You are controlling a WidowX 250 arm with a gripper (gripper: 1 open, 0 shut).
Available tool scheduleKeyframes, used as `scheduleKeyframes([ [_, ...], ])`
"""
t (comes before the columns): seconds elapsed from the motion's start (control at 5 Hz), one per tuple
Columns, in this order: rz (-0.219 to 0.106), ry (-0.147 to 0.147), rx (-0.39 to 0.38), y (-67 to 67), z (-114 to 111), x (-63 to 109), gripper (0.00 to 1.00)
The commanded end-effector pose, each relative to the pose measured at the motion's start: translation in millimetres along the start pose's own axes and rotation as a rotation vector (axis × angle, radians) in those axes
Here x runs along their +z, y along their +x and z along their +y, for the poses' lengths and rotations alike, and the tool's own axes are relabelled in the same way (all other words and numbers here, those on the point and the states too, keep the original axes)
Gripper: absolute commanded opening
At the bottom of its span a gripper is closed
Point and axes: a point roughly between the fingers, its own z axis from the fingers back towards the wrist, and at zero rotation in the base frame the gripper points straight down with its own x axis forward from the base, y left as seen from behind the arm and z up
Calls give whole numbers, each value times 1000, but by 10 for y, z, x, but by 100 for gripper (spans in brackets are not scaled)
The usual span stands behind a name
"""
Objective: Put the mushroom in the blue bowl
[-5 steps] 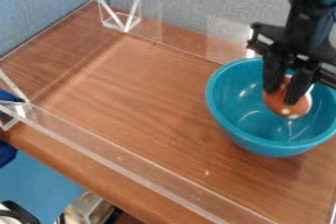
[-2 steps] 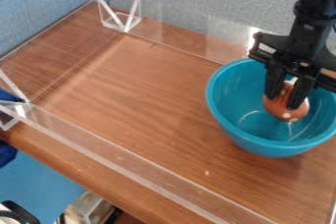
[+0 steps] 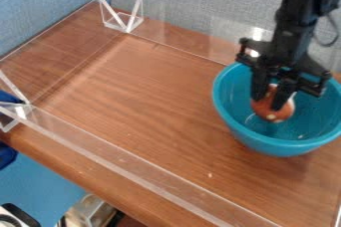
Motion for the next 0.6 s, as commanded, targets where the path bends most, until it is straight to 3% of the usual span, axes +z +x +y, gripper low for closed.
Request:
scheduleKeyframes([
  [0.0, -35, -10, -61, -37, 112, 36, 0],
  [0.2, -34, -11, -120, -119, 216, 12, 0],
  [0.4, -39, -11, -149, -54, 210, 42, 100],
])
